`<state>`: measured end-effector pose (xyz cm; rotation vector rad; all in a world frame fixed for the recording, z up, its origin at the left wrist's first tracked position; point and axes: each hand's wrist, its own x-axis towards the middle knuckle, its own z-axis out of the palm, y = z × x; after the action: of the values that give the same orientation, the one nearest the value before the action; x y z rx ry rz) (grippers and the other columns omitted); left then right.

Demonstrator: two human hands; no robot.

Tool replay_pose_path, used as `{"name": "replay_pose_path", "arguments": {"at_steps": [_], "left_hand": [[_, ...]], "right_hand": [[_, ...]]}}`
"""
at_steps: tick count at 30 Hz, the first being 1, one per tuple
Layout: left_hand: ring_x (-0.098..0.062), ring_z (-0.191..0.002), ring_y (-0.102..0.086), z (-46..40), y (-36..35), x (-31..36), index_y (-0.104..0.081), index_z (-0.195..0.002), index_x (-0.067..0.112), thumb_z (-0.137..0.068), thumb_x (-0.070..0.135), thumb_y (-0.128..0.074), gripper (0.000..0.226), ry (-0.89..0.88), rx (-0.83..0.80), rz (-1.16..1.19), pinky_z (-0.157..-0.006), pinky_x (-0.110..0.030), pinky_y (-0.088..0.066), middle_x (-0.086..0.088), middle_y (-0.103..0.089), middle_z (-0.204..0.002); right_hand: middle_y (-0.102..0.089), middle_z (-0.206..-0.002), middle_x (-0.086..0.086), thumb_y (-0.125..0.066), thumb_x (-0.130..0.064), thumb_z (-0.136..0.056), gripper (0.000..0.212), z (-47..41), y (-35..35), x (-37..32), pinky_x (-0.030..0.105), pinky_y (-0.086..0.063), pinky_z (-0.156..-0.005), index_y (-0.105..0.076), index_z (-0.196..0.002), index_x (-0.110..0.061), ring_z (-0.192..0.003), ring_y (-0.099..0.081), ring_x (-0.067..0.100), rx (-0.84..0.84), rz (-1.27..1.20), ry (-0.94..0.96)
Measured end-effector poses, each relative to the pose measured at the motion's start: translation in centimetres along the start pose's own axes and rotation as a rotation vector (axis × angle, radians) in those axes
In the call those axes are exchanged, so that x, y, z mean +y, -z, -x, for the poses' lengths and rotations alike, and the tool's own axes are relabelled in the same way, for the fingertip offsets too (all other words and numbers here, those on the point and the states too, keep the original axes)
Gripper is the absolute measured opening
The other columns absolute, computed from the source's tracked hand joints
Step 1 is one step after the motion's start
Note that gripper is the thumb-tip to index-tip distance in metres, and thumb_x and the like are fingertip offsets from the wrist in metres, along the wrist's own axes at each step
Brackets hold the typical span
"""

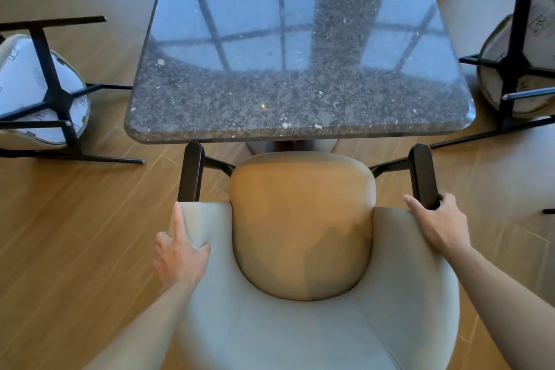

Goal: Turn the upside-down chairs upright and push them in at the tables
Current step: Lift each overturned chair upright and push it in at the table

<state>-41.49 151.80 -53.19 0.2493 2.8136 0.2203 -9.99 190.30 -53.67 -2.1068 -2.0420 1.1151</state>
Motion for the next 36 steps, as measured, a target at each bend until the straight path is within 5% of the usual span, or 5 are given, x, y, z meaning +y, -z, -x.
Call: {"name": "replay_pose_path", "arguments": {"at_steps": [5,11,16,36], "left_hand": [[-0.030,-0.087,-0.047,-0.3,-0.1,0.0,0.009,-0.159,0.050,-0.079,0.046,-0.085,0.123,-0.007,0.004,0.006,-0.080,-0.051,-0.051,-0.010,-0.036,-0.103],[-0.025,-0.080,-0.045,-0.8,-0.1,-1.0,0.017,-0.154,0.057,-0.079,0.044,-0.086,0.128,-0.024,-0.031,-0.023,-0.064,-0.041,-0.044,-0.010,-0.038,-0.096],[-0.029,-0.089,-0.046,-1.2,-0.1,-1.6,0.012,-0.156,0.055,-0.081,0.042,-0.083,0.123,0.007,-0.098,-0.048,-0.075,-0.045,-0.050,-0.011,-0.040,-0.100],[-0.032,-0.097,-0.049,-4.2,-0.3,0.0,0.008,-0.160,0.051,-0.086,0.042,-0.077,0.113,0.053,-0.214,-0.108,-0.079,-0.041,-0.048,-0.013,-0.040,-0.106]], "right_hand": [[-0.055,-0.122,0.006,-0.080,-0.087,-0.053,0.128,4.1,-0.2,3.3,0.048,-0.051,-0.086,-0.022,-0.155,-0.036,-0.105,-0.058,0.033,-0.050,-0.022,0.005],[-0.059,-0.094,0.005,-0.074,-0.053,-0.056,0.082,3.7,0.0,3.9,0.030,-0.049,-0.052,-0.030,-0.120,-0.027,-0.076,-0.062,0.022,-0.136,0.056,-0.017],[-0.060,-0.091,0.008,-0.073,-0.049,-0.062,0.068,2.9,-0.6,4.0,0.031,-0.048,-0.051,-0.031,-0.109,-0.025,-0.074,-0.063,0.026,-0.170,0.117,-0.003],[-0.057,-0.095,0.009,-0.082,-0.046,-0.072,0.073,-1.0,-2.7,2.7,0.030,-0.048,-0.049,-0.029,-0.117,-0.023,-0.077,-0.063,0.027,-0.266,0.200,-0.045]]}}
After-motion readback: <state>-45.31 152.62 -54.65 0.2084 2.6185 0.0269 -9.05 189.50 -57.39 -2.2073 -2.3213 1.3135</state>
